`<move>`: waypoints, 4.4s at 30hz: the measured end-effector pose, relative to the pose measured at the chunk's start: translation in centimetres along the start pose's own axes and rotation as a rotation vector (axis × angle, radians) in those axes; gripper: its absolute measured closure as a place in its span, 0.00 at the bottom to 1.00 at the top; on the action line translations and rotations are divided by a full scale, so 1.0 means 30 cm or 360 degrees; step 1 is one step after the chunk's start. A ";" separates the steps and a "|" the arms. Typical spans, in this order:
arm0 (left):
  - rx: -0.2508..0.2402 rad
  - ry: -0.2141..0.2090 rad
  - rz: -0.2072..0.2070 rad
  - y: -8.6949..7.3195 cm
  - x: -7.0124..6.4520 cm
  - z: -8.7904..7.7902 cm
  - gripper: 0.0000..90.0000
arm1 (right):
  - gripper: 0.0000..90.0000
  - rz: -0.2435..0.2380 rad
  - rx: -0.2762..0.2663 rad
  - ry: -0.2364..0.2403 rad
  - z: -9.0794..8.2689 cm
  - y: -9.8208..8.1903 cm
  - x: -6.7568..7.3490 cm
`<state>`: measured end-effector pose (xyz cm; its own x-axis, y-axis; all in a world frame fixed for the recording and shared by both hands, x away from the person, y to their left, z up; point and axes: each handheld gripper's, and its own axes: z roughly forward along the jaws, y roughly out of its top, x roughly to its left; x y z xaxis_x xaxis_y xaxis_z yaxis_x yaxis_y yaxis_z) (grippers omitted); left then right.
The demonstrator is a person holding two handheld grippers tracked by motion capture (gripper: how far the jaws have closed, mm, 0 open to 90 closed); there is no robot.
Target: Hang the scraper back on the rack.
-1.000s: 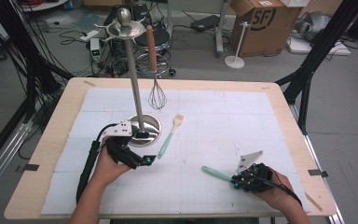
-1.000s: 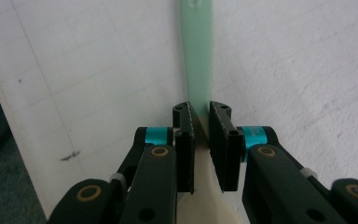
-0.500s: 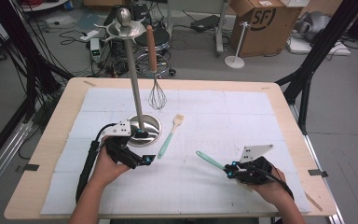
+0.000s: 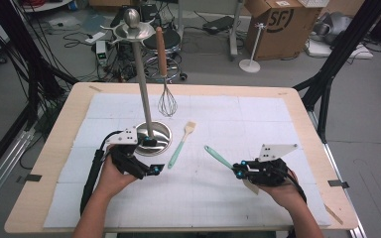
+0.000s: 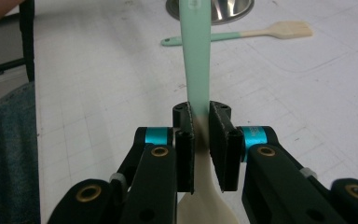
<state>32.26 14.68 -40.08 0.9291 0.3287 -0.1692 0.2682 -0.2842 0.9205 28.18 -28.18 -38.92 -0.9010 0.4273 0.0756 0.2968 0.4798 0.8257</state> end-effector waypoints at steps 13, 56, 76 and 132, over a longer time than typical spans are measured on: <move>-0.0020 -0.0010 0.0002 0.008 -0.013 -0.009 0.05 | 0.90 -0.0054 -0.0206 0.0038 -0.008 0.083 -0.012; -0.0075 -0.0009 0.0006 0.007 -0.015 -0.048 0.05 | 0.90 -0.0340 -0.0561 0.0187 0.049 0.642 -0.045; -0.0081 -0.0016 0.0004 0.007 -0.016 -0.048 0.05 | 0.90 -0.0423 -0.0543 0.0162 0.061 0.812 -0.060; -0.0069 -0.0018 0.0007 0.006 -0.019 -0.039 0.05 | 0.77 -0.0415 -0.0423 0.0120 0.112 0.837 -0.042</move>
<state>31.48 15.50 -39.40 0.9331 0.3175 -0.1690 0.2533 -0.2463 0.9355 37.82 -14.10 -20.16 -0.9590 0.2550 -0.1233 -0.0289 0.3451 0.9381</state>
